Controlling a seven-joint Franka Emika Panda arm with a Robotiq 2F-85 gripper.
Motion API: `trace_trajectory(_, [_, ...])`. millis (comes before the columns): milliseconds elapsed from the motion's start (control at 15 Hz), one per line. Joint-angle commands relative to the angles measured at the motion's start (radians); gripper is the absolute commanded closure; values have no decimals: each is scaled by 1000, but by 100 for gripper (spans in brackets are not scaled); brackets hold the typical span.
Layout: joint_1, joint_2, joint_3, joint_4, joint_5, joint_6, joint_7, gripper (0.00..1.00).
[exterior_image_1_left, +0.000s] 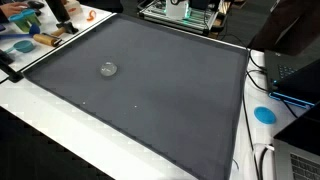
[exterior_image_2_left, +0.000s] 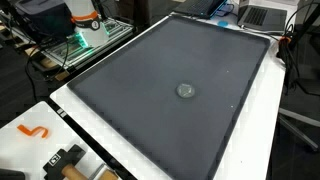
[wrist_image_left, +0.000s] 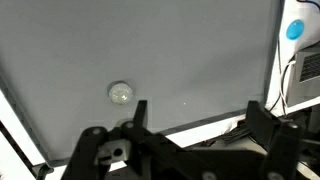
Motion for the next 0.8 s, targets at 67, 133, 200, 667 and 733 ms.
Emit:
trace_trajectory(67, [-10,1,8,2,3,-3,-3,0])
trace_trajectory(133, [-10,1,8,2,3,-3,-3,0])
trace_trajectory(200, [-5,44,-6,36,21,-14,-26,0])
trace_trajectory(667, [-23,401,-40,341,20,-34,-186,0])
trace_trajectory(733, [-32,449,-39,384,23,-36,-196,0])
